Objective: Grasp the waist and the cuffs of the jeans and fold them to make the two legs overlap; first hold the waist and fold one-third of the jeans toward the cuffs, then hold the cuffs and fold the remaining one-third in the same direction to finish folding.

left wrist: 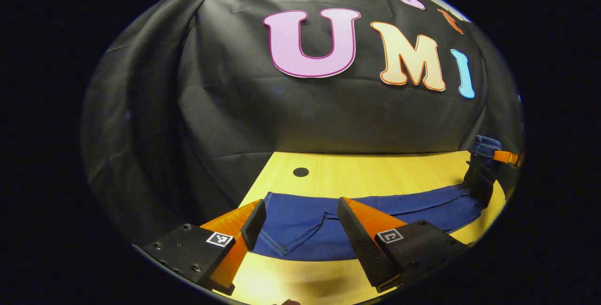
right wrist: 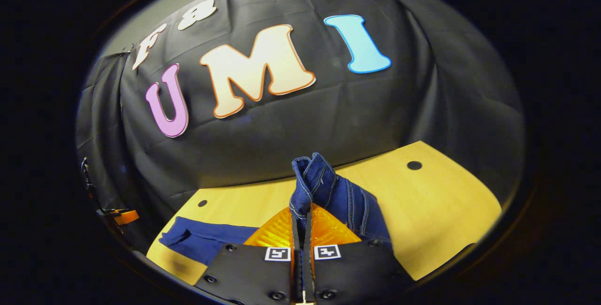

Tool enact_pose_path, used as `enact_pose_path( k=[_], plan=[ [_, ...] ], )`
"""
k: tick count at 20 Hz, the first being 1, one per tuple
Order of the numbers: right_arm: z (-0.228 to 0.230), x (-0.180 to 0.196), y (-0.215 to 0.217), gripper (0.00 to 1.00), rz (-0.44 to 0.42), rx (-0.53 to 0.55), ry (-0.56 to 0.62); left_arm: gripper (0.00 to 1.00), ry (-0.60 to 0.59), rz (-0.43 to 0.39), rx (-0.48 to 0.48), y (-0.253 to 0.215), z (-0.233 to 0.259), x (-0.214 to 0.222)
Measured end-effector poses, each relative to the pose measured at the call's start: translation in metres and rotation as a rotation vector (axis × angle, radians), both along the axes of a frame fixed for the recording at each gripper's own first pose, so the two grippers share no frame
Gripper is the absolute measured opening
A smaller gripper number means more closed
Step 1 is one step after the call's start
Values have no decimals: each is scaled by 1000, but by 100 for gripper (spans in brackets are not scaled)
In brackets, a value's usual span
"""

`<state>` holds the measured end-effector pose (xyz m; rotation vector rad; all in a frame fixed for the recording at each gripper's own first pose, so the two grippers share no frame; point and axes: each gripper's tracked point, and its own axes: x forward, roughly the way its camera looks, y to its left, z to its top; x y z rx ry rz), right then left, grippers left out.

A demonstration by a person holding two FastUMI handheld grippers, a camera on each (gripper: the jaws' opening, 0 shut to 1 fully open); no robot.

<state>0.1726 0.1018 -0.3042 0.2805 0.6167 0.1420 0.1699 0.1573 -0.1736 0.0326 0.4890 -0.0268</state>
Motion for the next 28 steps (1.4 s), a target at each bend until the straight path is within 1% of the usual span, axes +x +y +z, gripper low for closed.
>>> enact_pose_path(
  k=[4, 8, 9, 10, 11, 14, 19, 20, 21, 22, 23, 25, 26, 28],
  plan=[
    [-7, -14, 52, 4, 40, 95, -3, 95, 19, -41, 9, 21, -8, 3],
    [-32, -27, 100, 4, 50, 154, 28, 95, 36, -83, 7, 37, -20, 9],
    [-42, -31, 110, 4, 54, 156, 47, 95, 46, -92, 3, 40, -24, 10],
    [-54, -36, 118, 0, 56, 155, 62, 95, 53, -100, 3, 44, -28, 9],
    [-66, -40, 125, 4, 60, 149, 82, 96, 61, -108, 5, 47, -33, 10],
    [-101, -53, 144, 4, 68, 129, 141, 95, 94, -119, -1, 58, -48, 8],
    [-148, -77, 161, 4, 94, 64, 225, 96, 153, -103, -23, 73, -80, 12],
    [-151, -81, 164, 0, 99, 60, 236, 96, 169, -98, -29, 75, -87, 13],
    [-149, -90, 168, 4, 108, 83, 254, 96, 182, -91, -37, 77, -97, 2],
    [-147, -92, 172, 11, 105, 106, 263, 96, 199, -86, -44, 79, -105, 3],
    [-142, -91, 176, 39, 101, 120, 251, 95, 212, -81, -46, 83, -112, 4],
    [-131, -87, 174, 96, 92, 106, 219, 96, 237, -74, -52, 89, -126, 4],
    [-126, -88, 170, 98, 91, 97, 208, 96, 251, -74, -58, 91, -132, 3],
    [-114, -88, 164, 98, 98, 78, 189, 96, 284, -73, -62, 94, -146, 3]
  ],
)
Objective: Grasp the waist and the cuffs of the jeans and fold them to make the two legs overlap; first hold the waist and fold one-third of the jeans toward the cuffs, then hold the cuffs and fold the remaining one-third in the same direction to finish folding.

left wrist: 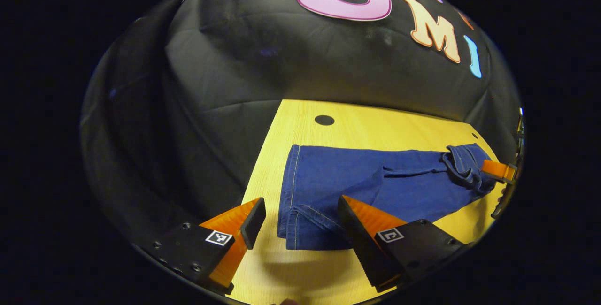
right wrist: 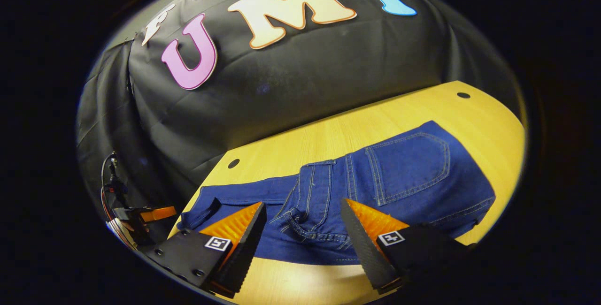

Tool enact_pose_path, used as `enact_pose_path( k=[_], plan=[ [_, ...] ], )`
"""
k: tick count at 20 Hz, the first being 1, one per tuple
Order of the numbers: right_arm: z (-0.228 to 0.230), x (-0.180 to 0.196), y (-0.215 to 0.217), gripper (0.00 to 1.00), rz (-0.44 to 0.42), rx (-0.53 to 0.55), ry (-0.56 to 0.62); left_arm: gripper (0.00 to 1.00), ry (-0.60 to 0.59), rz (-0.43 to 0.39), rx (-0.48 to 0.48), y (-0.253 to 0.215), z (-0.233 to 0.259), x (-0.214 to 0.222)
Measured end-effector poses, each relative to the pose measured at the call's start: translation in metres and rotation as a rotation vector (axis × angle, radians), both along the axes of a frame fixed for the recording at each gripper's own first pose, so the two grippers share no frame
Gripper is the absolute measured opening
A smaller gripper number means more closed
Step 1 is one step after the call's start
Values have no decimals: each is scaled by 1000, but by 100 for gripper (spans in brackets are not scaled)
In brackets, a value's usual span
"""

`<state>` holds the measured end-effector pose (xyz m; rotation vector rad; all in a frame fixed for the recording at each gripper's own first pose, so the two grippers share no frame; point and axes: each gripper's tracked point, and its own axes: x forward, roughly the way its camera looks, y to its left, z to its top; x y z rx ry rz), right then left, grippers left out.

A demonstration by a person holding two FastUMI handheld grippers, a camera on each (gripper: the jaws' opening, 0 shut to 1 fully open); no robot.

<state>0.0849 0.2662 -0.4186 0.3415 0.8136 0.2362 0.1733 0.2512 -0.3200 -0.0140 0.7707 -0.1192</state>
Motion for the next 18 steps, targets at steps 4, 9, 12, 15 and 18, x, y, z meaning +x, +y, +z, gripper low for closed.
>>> enact_pose_path(
  k=[4, 9, 12, 15, 18],
  plan=[
    [27, 5, -18, 98, -10, -21, -49, 95, 61, -1, -3, 6, -28, 3],
    [56, 8, -43, 98, -49, -40, -98, 97, 122, -12, 2, 2, -53, 5],
    [60, 7, -56, 98, -66, -53, -109, 95, 134, -40, 1, 1, -54, -2],
    [59, 3, -60, 98, -68, -53, -100, 76, 143, -82, -10, -14, -52, -1],
    [62, 1, -56, 98, -52, -37, -108, 30, 137, -93, -72, -28, -47, -2]
  ],
)
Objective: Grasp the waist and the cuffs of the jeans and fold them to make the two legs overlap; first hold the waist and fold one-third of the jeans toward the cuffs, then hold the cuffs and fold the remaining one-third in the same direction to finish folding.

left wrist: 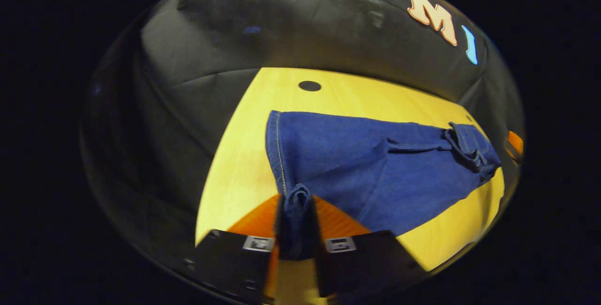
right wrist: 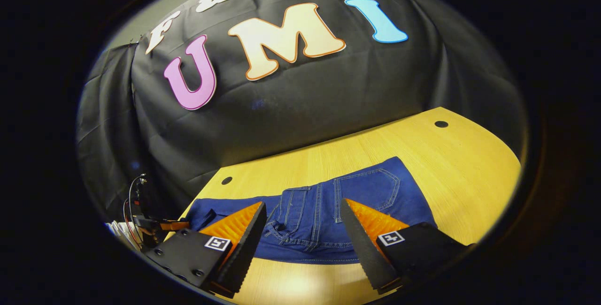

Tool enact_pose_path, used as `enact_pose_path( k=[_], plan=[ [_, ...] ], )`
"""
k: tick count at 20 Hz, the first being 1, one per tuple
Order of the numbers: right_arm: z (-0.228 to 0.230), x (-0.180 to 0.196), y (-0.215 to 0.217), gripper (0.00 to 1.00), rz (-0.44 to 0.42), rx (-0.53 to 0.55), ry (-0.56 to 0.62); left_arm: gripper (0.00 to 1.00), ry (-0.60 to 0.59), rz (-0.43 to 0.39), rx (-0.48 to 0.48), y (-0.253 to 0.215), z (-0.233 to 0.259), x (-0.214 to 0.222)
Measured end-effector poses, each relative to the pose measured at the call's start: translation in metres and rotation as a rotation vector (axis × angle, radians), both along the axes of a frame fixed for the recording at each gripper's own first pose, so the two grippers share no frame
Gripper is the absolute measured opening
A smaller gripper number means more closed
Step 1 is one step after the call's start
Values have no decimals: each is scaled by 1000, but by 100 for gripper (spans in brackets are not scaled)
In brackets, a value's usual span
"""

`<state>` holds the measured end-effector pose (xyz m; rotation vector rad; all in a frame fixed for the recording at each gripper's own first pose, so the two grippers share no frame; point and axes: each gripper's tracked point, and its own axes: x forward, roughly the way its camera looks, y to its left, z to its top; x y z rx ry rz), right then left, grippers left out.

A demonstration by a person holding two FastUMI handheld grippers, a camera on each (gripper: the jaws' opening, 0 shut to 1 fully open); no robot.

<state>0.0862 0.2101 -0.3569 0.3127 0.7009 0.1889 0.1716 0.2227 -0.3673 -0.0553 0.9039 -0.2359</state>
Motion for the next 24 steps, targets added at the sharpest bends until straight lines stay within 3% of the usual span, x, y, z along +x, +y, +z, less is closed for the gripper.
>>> enact_pose_path(
  k=[1, 3, 7, 14, 24],
  plan=[
    [2, 1, 1, 98, 7, 7, -4, 12, -4, 12, 0, 0, 2, 4],
    [7, 1, -2, 98, 15, 19, -3, 0, 22, 67, 11, 1, -1, 4],
    [32, 7, -15, 98, 46, 25, -40, 0, -11, 75, 17, -16, 38, 5],
    [62, 8, -58, 98, 83, 30, -75, 0, -109, 25, -59, -99, 131, 2],
    [75, -5, -128, 98, 91, 69, -62, 0, -172, -27, -123, -221, 191, 2]
  ],
)
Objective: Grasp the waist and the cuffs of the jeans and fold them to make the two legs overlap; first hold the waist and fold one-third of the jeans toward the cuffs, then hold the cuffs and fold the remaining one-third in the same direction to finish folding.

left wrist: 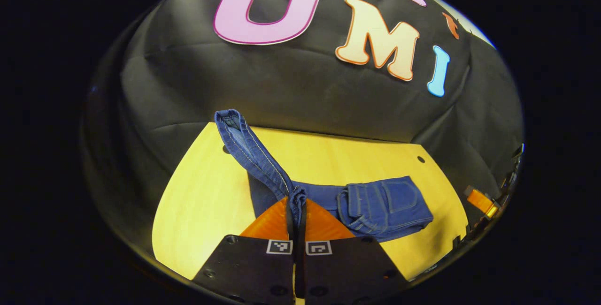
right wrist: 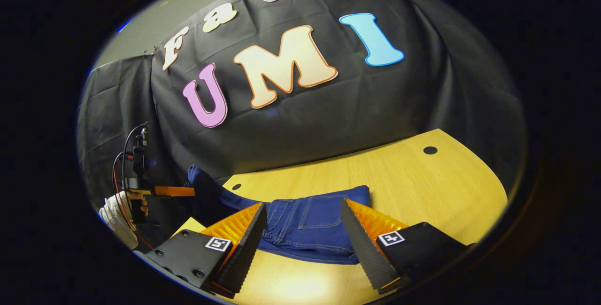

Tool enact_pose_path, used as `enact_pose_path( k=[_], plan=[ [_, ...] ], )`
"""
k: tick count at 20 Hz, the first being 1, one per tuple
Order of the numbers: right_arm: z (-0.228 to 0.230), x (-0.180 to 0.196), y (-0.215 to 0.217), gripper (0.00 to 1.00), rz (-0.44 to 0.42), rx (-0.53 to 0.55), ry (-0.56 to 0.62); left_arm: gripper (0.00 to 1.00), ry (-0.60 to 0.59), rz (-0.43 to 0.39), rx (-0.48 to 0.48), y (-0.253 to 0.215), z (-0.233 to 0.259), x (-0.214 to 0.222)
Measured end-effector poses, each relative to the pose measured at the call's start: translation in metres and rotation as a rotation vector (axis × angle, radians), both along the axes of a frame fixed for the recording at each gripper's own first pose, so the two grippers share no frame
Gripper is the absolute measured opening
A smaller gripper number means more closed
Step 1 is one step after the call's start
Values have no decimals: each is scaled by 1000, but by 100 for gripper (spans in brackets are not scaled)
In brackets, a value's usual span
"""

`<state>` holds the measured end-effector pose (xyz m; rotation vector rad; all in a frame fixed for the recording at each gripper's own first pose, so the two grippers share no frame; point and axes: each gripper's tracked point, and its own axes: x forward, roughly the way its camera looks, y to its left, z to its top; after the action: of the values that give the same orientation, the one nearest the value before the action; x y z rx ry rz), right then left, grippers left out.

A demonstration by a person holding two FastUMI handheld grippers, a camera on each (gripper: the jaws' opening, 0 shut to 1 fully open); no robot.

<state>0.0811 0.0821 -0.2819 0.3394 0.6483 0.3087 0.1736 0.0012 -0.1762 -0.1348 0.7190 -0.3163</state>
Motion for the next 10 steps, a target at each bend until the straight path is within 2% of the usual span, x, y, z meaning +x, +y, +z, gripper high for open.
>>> enact_pose_path(
  k=[5, 10],
  plan=[
    [6, 0, -34, 98, 1, -11, -12, 0, -18, -48, -6, -60, 14, -1],
    [8, 3, -63, 98, -5, -17, -15, 0, -35, -114, -51, -129, 15, -2]
  ],
)
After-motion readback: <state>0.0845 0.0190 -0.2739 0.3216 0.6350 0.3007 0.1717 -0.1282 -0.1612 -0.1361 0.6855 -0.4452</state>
